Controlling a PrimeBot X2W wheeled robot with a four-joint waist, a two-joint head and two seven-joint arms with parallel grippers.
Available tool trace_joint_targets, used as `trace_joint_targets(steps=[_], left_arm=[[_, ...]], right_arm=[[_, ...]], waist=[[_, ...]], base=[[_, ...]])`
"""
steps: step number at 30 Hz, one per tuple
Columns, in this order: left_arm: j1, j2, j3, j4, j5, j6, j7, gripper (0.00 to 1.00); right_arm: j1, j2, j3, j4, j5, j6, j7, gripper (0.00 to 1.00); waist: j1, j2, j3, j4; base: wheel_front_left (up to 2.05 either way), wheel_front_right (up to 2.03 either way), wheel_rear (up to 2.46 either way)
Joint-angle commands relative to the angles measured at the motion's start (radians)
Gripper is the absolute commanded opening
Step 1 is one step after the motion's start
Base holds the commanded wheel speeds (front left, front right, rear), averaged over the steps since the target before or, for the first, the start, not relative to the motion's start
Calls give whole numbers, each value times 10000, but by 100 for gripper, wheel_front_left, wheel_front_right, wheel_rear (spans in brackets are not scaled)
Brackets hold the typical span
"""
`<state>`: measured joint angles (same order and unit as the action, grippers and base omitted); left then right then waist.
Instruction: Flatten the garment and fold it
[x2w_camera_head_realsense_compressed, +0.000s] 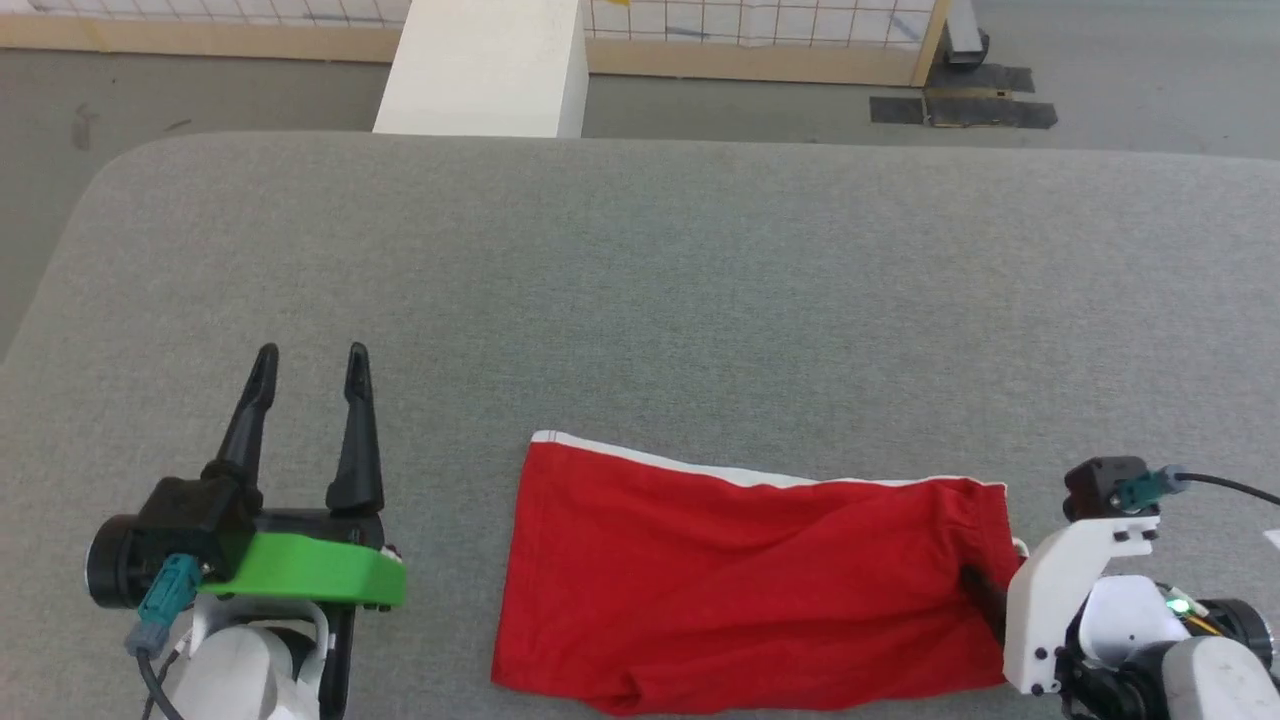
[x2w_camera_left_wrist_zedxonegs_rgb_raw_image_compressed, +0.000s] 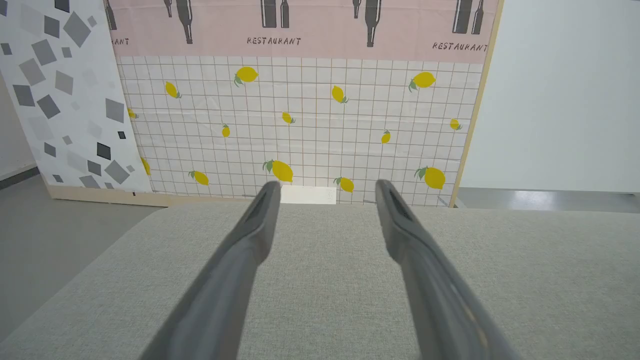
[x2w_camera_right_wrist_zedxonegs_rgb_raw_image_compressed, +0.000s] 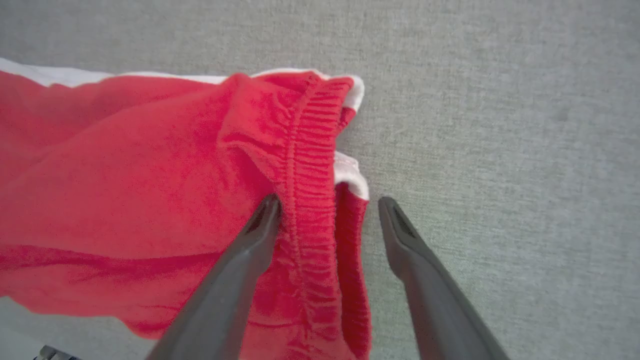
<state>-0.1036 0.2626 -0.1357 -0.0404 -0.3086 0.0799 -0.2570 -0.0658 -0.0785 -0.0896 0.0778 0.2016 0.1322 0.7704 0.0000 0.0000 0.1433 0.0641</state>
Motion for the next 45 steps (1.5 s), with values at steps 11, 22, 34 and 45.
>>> trace_joint_targets(steps=[11,22,34,45], left_arm=[[380,-859,899,76,787,-947,-46,100],[268,-1262,1433,-55,1285,-1415,-47,100],[393,-1489,1663,46,1598,-1660,-47,100],[610,-1682,1781,-95,1683,-1782,-47,100]], right_arm=[[-290,-418,22,734,388,-15,250,0],[-1065,-2558,-1655,1491,88,-15,800,0],[-561,-3226,199,-773,803,-15,3179,0],[-249,-1324,1974,-2897,1548,-15,3822,0]], waist=[[0,0,8,244],[0,0,159,48],[0,0,-166,26],[0,0,-181,245]], base=[[0,0,0],[0,0,0],[0,0,0],[0,0,0]])
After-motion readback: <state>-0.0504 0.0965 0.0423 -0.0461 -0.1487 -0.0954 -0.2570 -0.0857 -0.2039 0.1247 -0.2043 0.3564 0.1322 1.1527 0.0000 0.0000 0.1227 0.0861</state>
